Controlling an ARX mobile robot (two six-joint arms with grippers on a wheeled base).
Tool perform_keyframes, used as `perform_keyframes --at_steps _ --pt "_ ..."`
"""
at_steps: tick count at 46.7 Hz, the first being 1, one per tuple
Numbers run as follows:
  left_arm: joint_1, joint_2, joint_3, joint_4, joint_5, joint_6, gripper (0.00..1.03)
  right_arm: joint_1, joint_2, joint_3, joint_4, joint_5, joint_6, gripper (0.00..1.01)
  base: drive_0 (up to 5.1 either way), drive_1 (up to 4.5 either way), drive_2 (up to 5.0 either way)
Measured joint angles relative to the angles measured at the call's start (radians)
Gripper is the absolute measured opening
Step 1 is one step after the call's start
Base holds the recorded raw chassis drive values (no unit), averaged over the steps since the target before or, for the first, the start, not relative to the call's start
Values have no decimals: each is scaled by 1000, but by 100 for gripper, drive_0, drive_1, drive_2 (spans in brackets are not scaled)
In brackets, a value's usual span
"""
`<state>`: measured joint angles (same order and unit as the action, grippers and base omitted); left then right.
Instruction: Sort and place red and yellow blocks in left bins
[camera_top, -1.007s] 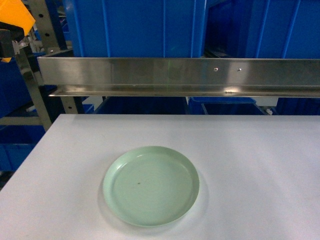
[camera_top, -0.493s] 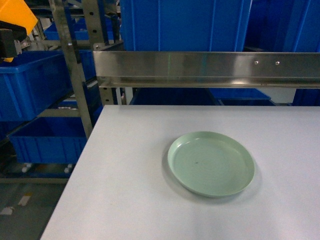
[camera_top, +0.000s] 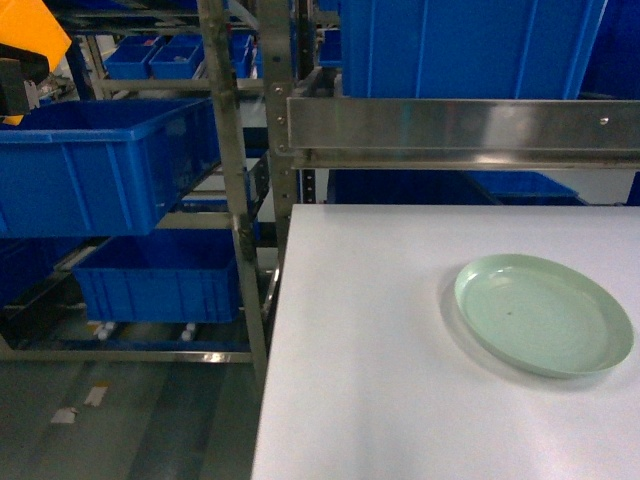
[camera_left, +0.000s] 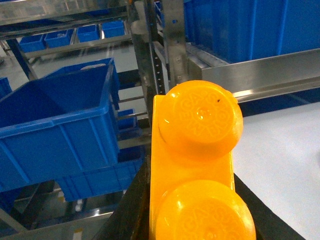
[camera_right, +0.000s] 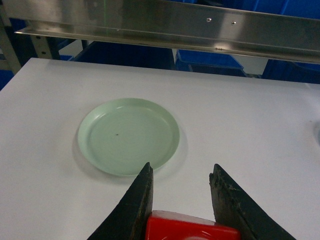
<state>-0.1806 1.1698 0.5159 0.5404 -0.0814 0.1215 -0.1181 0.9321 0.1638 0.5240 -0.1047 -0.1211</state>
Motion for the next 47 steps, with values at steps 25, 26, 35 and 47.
perform_keyframes --at_steps 25,26,35,47 --pt "1 0 0 0 0 0 27 0 0 -1 -3 0 0 29 -453 370 97" --pt "1 0 0 0 0 0 27 0 0 -1 -2 0 0 29 -369 485 -60" --pt "0 0 0 0 0 0 27 0 1 -1 -2 0 0 29 -372 482 -56" --pt "0 1 0 2 0 0 27 0 2 -1 -3 0 0 29 -480 320 152"
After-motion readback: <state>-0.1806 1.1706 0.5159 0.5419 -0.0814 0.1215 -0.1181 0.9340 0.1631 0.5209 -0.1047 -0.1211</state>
